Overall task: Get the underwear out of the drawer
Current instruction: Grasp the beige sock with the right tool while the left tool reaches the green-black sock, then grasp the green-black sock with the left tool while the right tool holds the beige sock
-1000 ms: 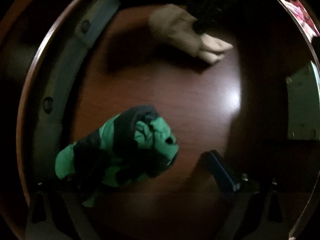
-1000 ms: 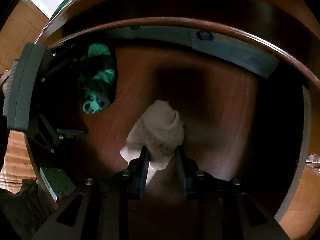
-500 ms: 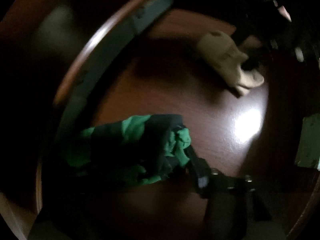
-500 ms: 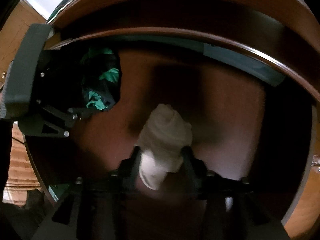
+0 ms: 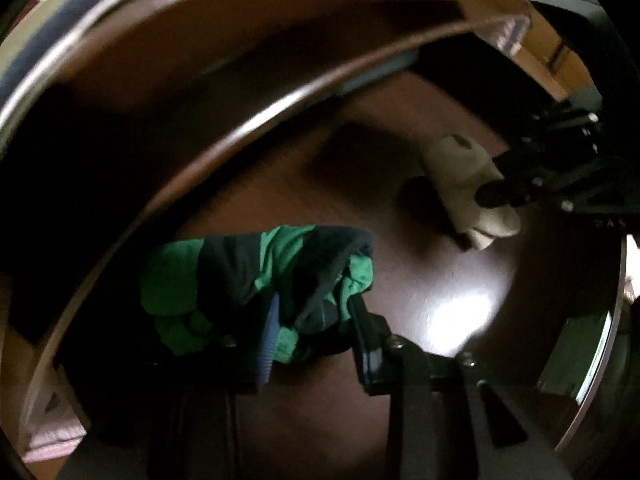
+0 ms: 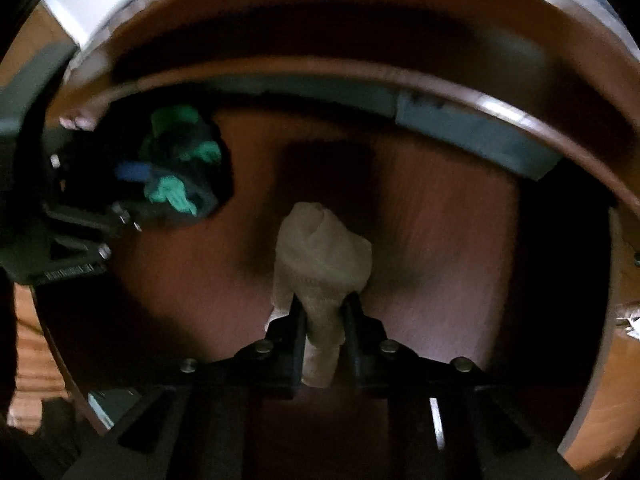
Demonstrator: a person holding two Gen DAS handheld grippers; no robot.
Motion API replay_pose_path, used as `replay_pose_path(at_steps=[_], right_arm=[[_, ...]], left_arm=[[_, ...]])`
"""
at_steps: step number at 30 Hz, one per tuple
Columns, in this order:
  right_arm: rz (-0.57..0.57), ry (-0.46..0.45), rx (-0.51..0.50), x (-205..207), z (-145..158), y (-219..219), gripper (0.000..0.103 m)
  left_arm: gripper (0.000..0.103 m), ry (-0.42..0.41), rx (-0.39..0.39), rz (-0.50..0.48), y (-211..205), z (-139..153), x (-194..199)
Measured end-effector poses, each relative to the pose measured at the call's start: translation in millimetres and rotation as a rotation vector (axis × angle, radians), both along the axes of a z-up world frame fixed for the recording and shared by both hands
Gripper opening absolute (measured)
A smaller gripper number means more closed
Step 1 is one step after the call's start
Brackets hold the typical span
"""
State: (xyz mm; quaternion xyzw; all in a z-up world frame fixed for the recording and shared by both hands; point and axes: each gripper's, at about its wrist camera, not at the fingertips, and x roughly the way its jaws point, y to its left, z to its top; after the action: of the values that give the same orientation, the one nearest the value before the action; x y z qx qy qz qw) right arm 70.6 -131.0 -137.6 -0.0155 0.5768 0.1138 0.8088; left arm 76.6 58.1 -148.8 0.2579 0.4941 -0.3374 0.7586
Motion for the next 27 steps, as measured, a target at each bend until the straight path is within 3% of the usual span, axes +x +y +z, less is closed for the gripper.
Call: replay_pose_path(at_steps=[2, 6, 9, 11, 13, 14, 16, 18, 20, 21, 24, 27], right_arm=[[-0.021, -0.054, 0.014, -7.0, 9.5, -0.2, 0.020], [-0.071, -0.130, 0.074, -22.5, 25.9, -2.7, 0.020], [-0.105, -0.168, 0.134, -28.1, 41.5, -12.3, 0.020], [-0.122, -0.173, 0.156, -31.6, 45.8, -17.6, 0.020], [-0.129, -0.168, 0.177, -36.1, 46.1, -21.1, 0.020], [-0.124, -0.166, 0.181, -36.0, 45.5, -31.6, 0.020], [-0.116, -0.171, 0.182, -42.8, 45.5, -37.4, 0.020], [-0.109, -0.179, 0.185, -46.1, 44.6, -39.1, 0.020], [-0.112, -0.183, 0.190, -48.7, 44.1, -38.4, 0.020], [-0.116, -0.184, 0.193, -50.4, 44.6, -40.4, 0.020], [-0.132, -0.175, 0.211, -47.9, 40.1, -41.5, 0.020], [-0.150, -0.156, 0.234, -44.9, 35.5, -46.5, 0.020]], left_arm=[[0.027, -0.023, -0.013, 0.020, 2.6, 6.3, -7.2], [0.014, -0.016, -0.116, 0.083, 16.5, 22.2, -20.7], [0.014, -0.013, -0.181, 0.115, 34.9, 32.4, -27.2], [0.014, -0.038, -0.143, 0.103, 37.0, 26.1, -33.0], [0.014, -0.090, -0.057, 0.079, 30.2, 29.6, -36.2], [0.018, -0.094, -0.035, 0.057, 23.8, 25.7, -44.0], [0.035, -0.110, 0.009, -0.028, 26.7, 14.8, -40.8], [0.074, -0.197, 0.091, -0.146, 28.4, 2.1, -52.1], [0.073, -0.316, 0.185, -0.260, 23.8, -2.4, -62.5], [0.073, -0.322, 0.179, -0.282, 24.8, -1.9, -63.8], [0.073, -0.170, 0.069, -0.186, 23.3, 4.7, -51.0], [0.074, -0.214, 0.086, -0.137, 16.3, -1.4, -47.4]])
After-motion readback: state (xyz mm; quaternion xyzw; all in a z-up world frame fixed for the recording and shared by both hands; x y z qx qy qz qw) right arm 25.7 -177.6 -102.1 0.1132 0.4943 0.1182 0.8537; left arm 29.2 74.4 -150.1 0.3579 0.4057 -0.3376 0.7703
